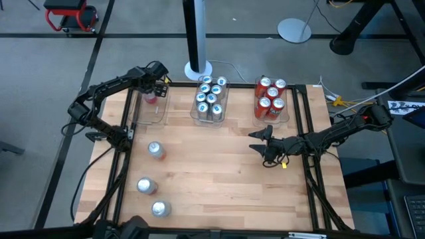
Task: Sort soda cans
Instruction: Put the pink-white soda can into the left transparent bin, then put the yellow-white soda can into the left transparent bin
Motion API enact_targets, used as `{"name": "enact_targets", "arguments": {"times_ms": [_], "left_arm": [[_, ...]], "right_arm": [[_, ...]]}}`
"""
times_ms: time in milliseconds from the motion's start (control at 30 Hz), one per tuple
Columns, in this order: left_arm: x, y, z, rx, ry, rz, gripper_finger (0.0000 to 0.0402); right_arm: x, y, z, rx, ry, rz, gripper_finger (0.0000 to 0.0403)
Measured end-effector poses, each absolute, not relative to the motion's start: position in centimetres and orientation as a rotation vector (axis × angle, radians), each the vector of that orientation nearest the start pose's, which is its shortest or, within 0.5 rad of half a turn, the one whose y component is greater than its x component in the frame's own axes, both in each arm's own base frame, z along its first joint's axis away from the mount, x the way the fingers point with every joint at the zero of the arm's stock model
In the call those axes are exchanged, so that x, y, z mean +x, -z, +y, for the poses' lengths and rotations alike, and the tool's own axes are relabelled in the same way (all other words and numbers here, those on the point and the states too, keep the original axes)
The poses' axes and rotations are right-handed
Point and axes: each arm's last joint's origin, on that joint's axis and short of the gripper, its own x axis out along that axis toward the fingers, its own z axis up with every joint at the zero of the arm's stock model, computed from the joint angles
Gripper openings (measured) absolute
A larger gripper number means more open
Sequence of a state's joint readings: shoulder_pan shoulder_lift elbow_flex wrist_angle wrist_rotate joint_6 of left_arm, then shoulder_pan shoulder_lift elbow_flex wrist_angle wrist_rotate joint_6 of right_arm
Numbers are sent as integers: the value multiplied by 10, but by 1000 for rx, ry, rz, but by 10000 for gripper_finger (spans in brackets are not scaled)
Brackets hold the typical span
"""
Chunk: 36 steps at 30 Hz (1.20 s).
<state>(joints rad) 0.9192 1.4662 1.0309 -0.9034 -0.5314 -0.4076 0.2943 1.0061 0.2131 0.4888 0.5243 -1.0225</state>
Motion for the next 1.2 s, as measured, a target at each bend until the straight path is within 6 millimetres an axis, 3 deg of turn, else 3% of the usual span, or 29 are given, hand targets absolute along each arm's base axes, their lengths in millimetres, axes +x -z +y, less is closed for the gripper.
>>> {"name": "enact_targets", "arguments": {"times_ms": [467, 667, 833, 1000, 1200], "left_arm": [[146, -230, 216, -525, -1482, 1202, 336], [146, -247, 215, -527, -1476, 1221, 336], [148, -274, 210, -512, -1474, 1151, 336], [158, -307, 186, -516, -1331, 1060, 336], [177, -333, 134, -518, -997, 957, 337]], "right_arm": [[178, -166, 39, -1132, 66, 375, 335], [178, -166, 39, -1134, 66, 375, 335], [178, -166, 39, -1135, 65, 374, 335], [178, -166, 39, -1135, 66, 374, 335], [178, -166, 39, -1135, 65, 375, 335]]}}
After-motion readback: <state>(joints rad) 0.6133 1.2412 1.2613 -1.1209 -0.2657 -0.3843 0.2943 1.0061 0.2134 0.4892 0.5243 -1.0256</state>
